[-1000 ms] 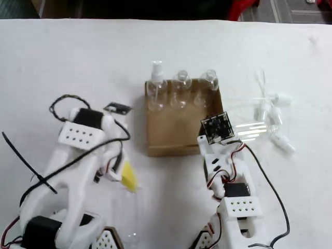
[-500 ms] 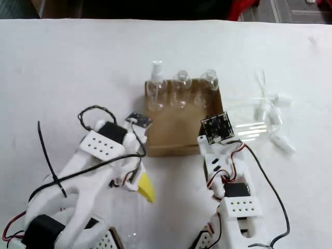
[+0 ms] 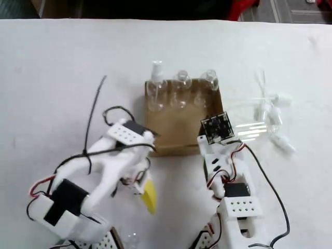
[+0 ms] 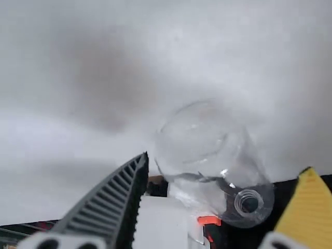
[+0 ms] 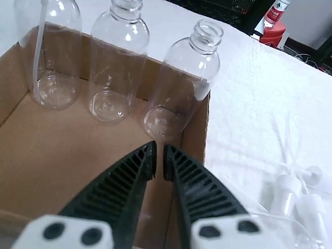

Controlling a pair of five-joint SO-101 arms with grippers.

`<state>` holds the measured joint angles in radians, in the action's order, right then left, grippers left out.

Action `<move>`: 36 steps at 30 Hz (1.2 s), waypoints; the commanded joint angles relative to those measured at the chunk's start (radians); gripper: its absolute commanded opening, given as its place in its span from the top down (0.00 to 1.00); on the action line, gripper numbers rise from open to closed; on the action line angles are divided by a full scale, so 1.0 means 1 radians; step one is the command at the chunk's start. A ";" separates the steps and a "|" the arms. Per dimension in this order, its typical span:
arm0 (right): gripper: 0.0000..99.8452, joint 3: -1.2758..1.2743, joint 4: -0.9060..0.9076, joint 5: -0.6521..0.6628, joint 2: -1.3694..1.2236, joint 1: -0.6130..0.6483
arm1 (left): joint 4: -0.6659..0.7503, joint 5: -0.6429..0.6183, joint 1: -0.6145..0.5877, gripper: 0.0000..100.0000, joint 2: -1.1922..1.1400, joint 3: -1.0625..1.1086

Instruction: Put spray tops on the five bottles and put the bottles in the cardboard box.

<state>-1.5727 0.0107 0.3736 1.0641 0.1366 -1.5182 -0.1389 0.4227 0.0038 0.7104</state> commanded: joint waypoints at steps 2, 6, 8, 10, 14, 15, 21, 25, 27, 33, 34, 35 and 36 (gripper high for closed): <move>0.98 -0.003 -0.019 0.066 -0.002 0.030 | 0.040 -0.063 0.088 0.60 -0.007 -0.017; 0.98 -0.015 -0.021 0.101 0.001 0.050 | 0.075 -0.086 0.096 0.60 -0.008 -0.014; 0.98 -0.015 -0.021 0.100 0.001 0.050 | 0.074 -0.086 0.096 0.60 -0.008 -0.014; 0.98 -0.015 -0.021 0.100 0.001 0.050 | 0.074 -0.086 0.094 0.60 -0.008 -0.012; 0.98 -0.015 -0.021 0.100 0.001 0.050 | 0.072 -0.086 0.093 0.67 -0.010 -0.012; 0.98 -0.015 -0.021 0.100 0.001 0.050 | 0.072 -0.086 0.093 0.71 -0.010 -0.012; 0.98 -0.015 -0.021 0.100 0.001 0.050 | 0.078 -0.048 0.096 0.84 -0.010 -0.014; 0.98 -0.015 -0.021 0.100 0.001 0.050 | 0.072 -0.038 0.093 0.84 -0.008 -0.023; 0.98 -0.015 -0.021 0.100 0.001 0.050 | 0.072 -0.037 0.091 0.84 -0.004 -0.023; 0.98 -0.015 -0.021 0.100 0.001 0.050 | 0.000 -0.035 0.027 0.84 -0.001 -0.115; 0.98 -0.015 -0.021 0.100 0.001 0.050 | -0.035 -0.035 0.001 0.84 -0.001 -0.153; 0.98 -0.015 -0.021 0.100 -0.001 0.050 | -0.069 -0.035 -0.030 0.84 -0.001 -0.196; 0.98 -0.015 -0.021 0.100 -0.001 0.050 | -0.100 -0.035 -0.064 0.84 -0.001 -0.239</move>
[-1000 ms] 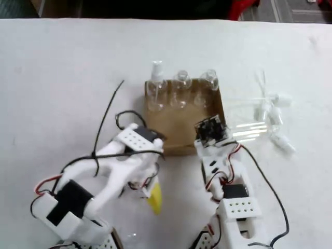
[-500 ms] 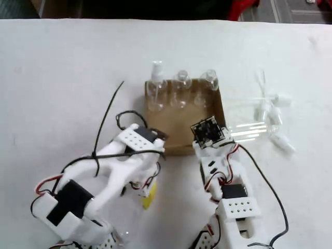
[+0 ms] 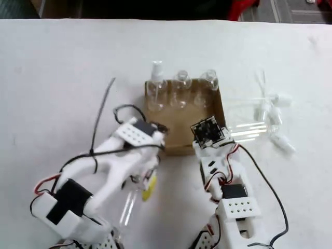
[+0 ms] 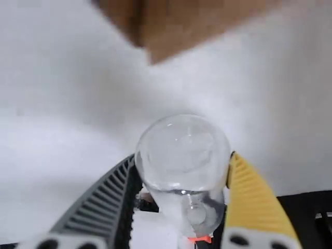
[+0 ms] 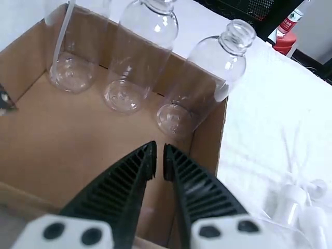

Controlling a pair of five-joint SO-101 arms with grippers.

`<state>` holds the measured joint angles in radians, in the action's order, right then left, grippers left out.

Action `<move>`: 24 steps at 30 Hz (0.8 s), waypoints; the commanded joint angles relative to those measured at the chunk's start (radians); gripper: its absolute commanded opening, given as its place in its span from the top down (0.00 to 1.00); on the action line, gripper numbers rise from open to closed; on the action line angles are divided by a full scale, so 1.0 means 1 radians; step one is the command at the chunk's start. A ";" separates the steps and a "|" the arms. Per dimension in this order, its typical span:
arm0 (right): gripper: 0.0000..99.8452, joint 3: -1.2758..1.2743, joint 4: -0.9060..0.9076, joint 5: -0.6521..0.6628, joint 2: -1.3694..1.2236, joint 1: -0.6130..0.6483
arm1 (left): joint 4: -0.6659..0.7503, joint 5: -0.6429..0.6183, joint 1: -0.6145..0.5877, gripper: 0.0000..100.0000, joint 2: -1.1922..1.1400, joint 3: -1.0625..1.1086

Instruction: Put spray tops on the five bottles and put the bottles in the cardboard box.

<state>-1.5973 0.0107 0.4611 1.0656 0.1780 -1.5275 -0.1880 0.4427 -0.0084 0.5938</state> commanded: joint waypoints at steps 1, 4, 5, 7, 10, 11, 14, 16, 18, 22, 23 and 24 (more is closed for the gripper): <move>0.98 0.009 -0.021 0.012 -0.002 0.008 | -0.118 0.014 -0.120 0.84 0.012 -0.167; 0.98 0.009 -0.021 0.012 -0.002 0.008 | -0.167 0.014 -0.242 0.84 0.012 -0.295; 0.98 0.009 -0.021 0.012 -0.002 0.008 | -0.175 0.014 -0.278 0.84 0.012 -0.327; 0.98 0.009 -0.021 0.012 -0.002 0.008 | -0.173 0.032 -0.354 0.84 0.012 -0.387; 0.98 0.009 -0.021 0.012 -0.002 0.008 | -0.127 0.081 -0.446 0.84 0.005 -0.466; 0.98 0.009 -0.021 0.012 -0.002 0.008 | -0.086 0.086 -0.475 0.84 0.005 -0.486; 0.98 0.009 -0.021 0.012 -0.002 0.008 | 0.087 0.060 -0.536 0.84 0.004 -0.503; 0.98 0.009 -0.021 0.014 -0.002 0.008 | 0.195 0.025 -0.565 0.84 0.001 -0.499; 0.98 0.009 -0.021 0.014 -0.002 0.008 | 0.285 0.005 -0.575 0.84 -0.010 -0.465; 0.98 0.009 -0.021 0.014 -0.002 0.008 | 0.446 0.006 -0.570 0.84 -0.073 -0.377; 0.98 0.009 -0.021 0.014 -0.002 0.008 | 0.493 0.006 -0.573 0.84 -0.091 -0.365; 0.98 0.009 -0.021 0.014 -0.002 0.008 | 0.535 0.006 -0.579 0.84 -0.108 -0.362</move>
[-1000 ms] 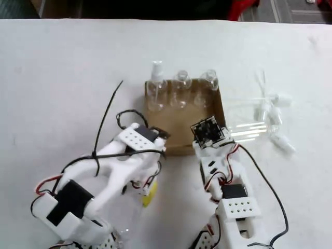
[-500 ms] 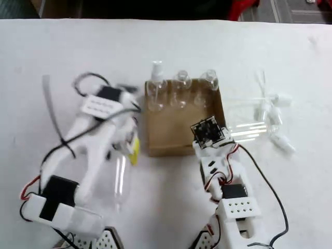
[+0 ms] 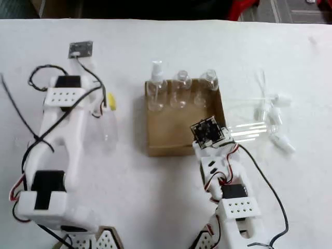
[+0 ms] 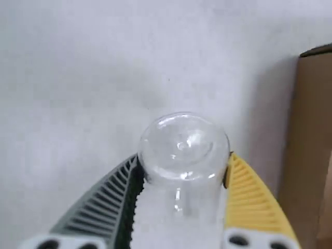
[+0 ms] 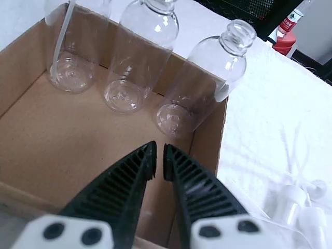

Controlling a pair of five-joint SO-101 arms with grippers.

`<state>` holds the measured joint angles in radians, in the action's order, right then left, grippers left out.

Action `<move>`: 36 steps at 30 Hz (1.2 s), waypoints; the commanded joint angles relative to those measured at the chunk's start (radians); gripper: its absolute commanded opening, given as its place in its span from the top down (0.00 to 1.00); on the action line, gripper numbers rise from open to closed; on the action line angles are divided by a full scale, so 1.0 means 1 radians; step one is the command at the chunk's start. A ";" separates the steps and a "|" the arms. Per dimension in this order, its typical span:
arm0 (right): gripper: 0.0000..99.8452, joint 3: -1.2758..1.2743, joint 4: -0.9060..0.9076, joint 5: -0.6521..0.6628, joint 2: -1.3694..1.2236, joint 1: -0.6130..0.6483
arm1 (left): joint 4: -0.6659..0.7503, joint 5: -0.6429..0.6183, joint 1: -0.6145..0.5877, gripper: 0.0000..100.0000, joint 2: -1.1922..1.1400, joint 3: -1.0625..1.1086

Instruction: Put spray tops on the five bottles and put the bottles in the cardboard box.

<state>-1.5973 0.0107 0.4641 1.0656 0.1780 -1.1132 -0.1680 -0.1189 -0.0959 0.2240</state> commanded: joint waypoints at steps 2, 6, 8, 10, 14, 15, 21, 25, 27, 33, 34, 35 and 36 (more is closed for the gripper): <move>0.98 0.009 -0.021 0.011 -0.002 0.010 | 0.172 -0.014 -0.047 0.83 -0.045 0.002; 0.98 0.009 -0.021 0.011 -0.002 0.010 | 0.137 -0.028 -0.076 0.70 -0.036 -0.037; 0.98 0.009 -0.021 0.011 -0.002 0.010 | 0.084 -0.094 -0.077 0.61 -0.018 -0.054; 0.98 0.009 -0.021 0.011 -0.002 0.010 | 0.021 -0.146 -0.081 0.55 0.008 -0.078; 0.98 0.009 -0.021 0.011 -0.002 0.012 | -0.081 -0.103 -0.081 0.54 0.062 -0.118; 0.98 0.009 -0.021 0.011 -0.002 0.012 | -0.101 -0.089 -0.079 0.54 0.074 -0.121; 0.98 0.009 -0.021 0.011 -0.002 0.012 | -0.229 0.339 -0.130 0.57 0.189 -0.095; 0.98 0.009 -0.021 0.011 -0.002 0.012 | -0.175 0.914 -0.245 0.73 0.206 -0.081; 0.98 0.009 -0.021 0.011 -0.002 0.012 | -0.206 1.183 -0.271 0.79 0.199 -0.060; 0.98 0.009 -0.021 0.011 -0.001 0.013 | -0.304 1.712 -0.240 0.80 0.222 0.031; 0.98 0.009 -0.021 0.011 -0.001 0.013 | -0.259 1.723 -0.223 0.79 0.222 0.044; 0.98 0.009 -0.021 0.011 -0.002 0.013 | -0.195 1.709 -0.209 0.78 0.222 0.060; 0.98 0.009 -0.021 0.011 -0.002 0.013 | -0.123 1.689 -0.196 0.76 0.220 0.077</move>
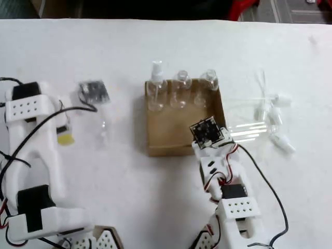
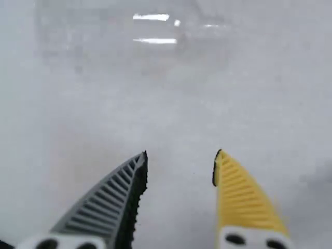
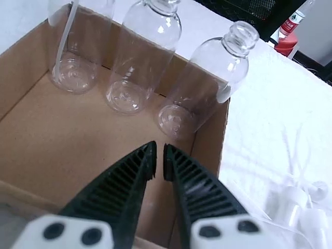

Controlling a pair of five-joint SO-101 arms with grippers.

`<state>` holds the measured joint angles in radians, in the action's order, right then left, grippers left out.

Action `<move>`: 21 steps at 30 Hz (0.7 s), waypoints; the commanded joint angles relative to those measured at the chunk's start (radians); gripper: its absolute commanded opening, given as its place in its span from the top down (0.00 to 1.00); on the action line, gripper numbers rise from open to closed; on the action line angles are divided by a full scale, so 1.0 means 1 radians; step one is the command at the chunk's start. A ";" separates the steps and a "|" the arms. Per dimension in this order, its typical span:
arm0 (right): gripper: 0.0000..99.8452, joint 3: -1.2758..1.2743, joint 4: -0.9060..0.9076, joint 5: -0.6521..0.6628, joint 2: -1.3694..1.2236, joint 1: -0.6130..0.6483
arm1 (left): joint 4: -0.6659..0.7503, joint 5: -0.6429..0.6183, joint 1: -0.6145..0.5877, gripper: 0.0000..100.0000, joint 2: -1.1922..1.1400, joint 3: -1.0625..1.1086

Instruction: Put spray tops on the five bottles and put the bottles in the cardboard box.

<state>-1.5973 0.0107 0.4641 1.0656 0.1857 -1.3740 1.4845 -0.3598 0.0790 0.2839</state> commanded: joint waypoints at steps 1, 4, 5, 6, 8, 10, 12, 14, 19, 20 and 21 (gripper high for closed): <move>0.98 0.009 -0.021 0.011 -0.002 0.005 | 0.204 0.000 0.058 0.74 0.045 0.035; 0.98 0.009 -0.021 0.011 -0.002 0.005 | 0.305 -0.130 0.117 0.65 0.047 0.072; 0.98 0.009 -0.021 0.011 -0.002 0.005 | 0.305 -0.146 0.145 0.64 0.047 0.075; 0.98 0.009 -0.021 0.011 -0.002 0.005 | 0.305 -0.137 0.174 0.64 0.047 0.080; 0.98 0.009 -0.021 0.012 -0.002 0.005 | 0.307 -0.098 0.220 0.65 0.045 0.086; 0.98 0.009 -0.021 0.028 -0.002 0.005 | 0.311 -0.080 0.251 0.65 0.044 0.086; 0.98 0.009 -0.021 0.054 -0.004 0.007 | 0.311 -0.080 0.265 0.65 0.035 0.086; 0.98 0.009 -0.021 0.054 -0.004 0.007 | 0.311 -0.038 0.257 0.65 0.013 0.086; 0.98 0.009 -0.021 0.055 -0.004 0.007 | 0.304 0.071 0.193 0.67 -0.021 0.087; 0.98 0.009 -0.021 0.055 -0.004 0.007 | 0.304 0.074 0.186 0.66 -0.024 0.091; 0.98 0.009 -0.021 0.055 -0.004 0.007 | 0.311 0.066 0.191 0.66 -0.025 0.106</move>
<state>-1.5973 0.0107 0.5071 1.0656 0.1841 -1.0779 1.5351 -0.1496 0.0483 0.3805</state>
